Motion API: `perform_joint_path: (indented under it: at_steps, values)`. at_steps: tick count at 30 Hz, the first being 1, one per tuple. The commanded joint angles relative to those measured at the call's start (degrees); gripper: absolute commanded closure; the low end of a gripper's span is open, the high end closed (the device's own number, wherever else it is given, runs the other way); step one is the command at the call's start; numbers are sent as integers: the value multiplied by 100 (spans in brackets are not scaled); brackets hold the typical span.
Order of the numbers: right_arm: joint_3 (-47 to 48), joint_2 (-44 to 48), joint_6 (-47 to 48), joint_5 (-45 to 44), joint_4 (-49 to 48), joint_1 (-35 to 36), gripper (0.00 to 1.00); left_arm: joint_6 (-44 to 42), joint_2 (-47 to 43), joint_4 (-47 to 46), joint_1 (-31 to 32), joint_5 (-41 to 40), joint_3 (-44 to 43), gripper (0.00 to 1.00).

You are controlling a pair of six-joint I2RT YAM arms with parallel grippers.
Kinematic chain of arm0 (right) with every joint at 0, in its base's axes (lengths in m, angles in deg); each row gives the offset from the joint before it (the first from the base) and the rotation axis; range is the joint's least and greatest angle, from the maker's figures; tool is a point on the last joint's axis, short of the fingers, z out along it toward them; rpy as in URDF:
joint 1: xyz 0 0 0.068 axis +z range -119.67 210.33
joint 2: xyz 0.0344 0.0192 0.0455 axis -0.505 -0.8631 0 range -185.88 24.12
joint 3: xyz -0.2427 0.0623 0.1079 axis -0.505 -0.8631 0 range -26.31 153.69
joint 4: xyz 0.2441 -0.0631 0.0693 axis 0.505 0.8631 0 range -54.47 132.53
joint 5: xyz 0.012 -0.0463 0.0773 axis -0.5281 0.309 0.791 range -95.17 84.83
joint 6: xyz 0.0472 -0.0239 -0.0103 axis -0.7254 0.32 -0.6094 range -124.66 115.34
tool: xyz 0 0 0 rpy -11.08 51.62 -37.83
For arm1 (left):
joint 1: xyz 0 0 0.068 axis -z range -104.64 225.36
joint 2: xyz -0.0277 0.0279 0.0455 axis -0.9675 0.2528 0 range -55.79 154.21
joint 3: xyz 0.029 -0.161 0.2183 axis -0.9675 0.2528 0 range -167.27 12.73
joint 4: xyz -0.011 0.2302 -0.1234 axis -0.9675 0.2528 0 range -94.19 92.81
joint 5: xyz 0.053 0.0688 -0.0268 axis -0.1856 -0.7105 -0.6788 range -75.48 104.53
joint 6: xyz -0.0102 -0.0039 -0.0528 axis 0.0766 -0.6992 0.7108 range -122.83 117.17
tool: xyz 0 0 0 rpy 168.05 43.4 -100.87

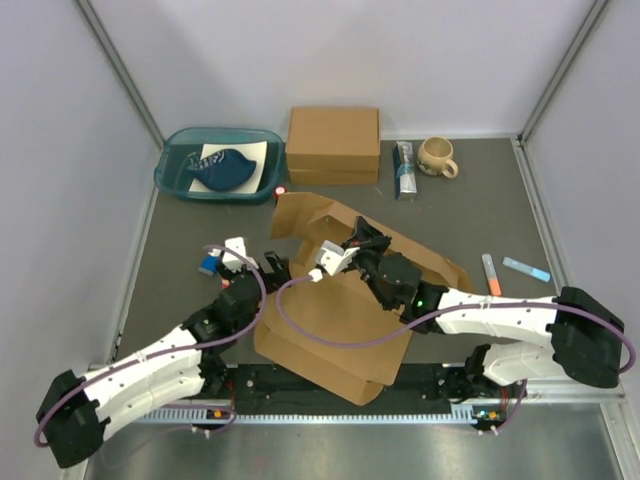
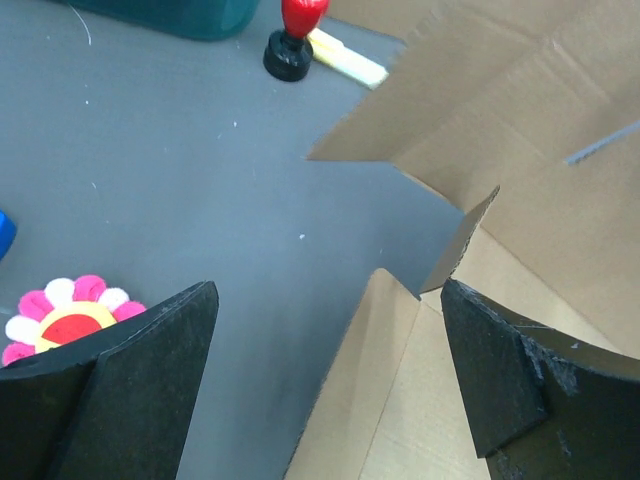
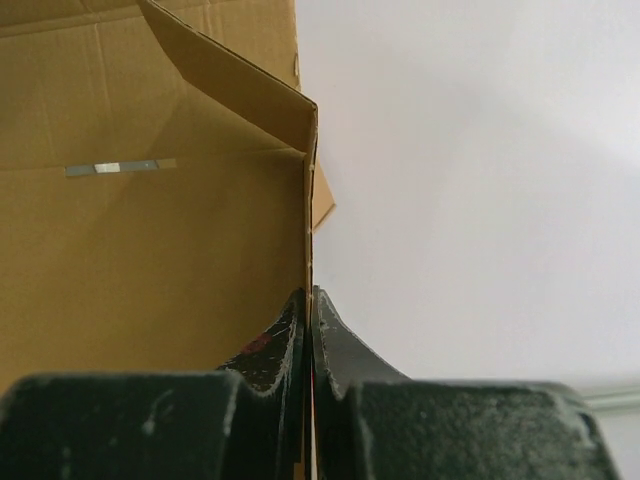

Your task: Fold the paper box

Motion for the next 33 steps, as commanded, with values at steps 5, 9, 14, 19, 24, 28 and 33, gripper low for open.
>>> perform_joint_path:
  at_steps: [5,9,14,19,24,28,33]
  values:
    - [-409,411,74,-306,-361,-204,100,1076,-781,-214,-1155,1692,359,1]
    - [-488,332,109,-253,-290,-204,100,1103,-360,-99,-1526,2124,8,1]
    - [-497,24,451,-349,-482,-99,100,1006,370,15,-1641,2124,-844,1]
    - [-497,-423,811,-569,-808,94,100,980,933,-177,-1790,2229,-1267,1]
    - [-629,-959,1129,-1061,-1877,384,100,989,1293,-547,-1992,2546,-1250,1]
    - [-629,-1110,832,-1290,-1988,420,100,831,1268,-1082,-2054,2625,-777,1]
    - [-515,-768,84,-1123,-1127,420,100,681,1224,-1768,-2063,2634,-336,1]
